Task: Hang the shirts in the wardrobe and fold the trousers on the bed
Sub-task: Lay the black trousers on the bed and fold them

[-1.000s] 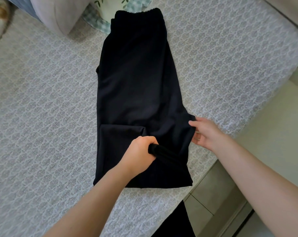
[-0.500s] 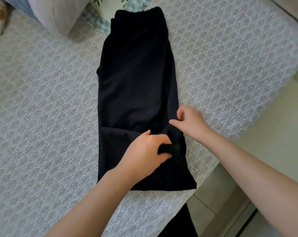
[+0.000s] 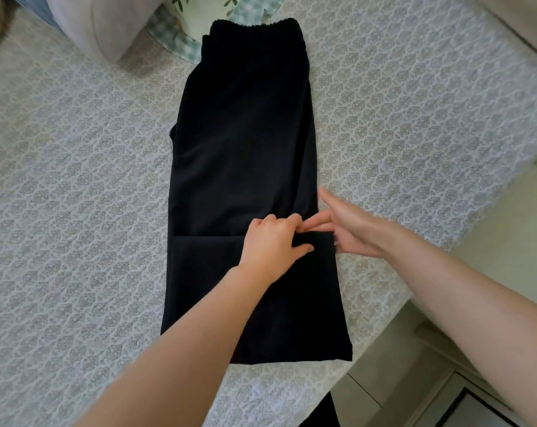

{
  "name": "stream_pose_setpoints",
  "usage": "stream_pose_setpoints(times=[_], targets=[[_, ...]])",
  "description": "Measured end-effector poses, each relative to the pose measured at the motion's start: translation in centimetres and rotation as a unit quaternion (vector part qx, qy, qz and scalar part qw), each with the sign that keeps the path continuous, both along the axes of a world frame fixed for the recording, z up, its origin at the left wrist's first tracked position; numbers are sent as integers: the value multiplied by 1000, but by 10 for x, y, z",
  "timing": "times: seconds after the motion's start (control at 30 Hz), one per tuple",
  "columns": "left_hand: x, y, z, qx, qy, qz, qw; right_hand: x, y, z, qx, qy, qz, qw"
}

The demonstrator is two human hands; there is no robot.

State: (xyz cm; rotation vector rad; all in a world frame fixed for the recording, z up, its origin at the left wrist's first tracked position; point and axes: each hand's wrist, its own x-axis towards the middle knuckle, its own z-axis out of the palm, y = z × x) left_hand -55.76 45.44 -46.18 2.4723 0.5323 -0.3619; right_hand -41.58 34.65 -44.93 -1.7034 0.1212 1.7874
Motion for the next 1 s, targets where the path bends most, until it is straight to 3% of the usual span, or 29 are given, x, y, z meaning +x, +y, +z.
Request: stream_pose_setpoints(times=[0.1,0.17,0.23,0.37,0.43,0.5,0.6,0.67,0.77,0.83,1.0], targets=[[-7,4,-10,0,-28,20,999,-10,-14,-2,41,-119,58,990],[-21,11,-8,-62,-38,26,997,-19,-22,-6,68,-237,121,961],[-39,24,-5,-86,-19,15,996,-26,-30,-11,90,-294,137,942],[-69,58,-3,3,34,7,999,-31,-31,-19,99,-348,122,924],[-80,72,-2,29,33,30,999,-36,-30,-24,105,-412,153,892],[-90,85,-3,77,12,34,996,-40,-30,-22,103,-517,228,819],[-108,98,-2,197,-94,-65,974,-35,-40,-14,179,-670,356,626],[-125,104,-4,225,-117,-225,941,-33,-52,-10,275,-687,422,524],[-152,119,-7,223,-74,-411,881,-28,-77,-10,358,-635,544,416],[-164,134,-9,228,-28,-437,870,-25,-86,-13,338,-600,618,380],[-165,145,-21,243,-13,-450,859,-26,-77,-31,313,-586,647,375]])
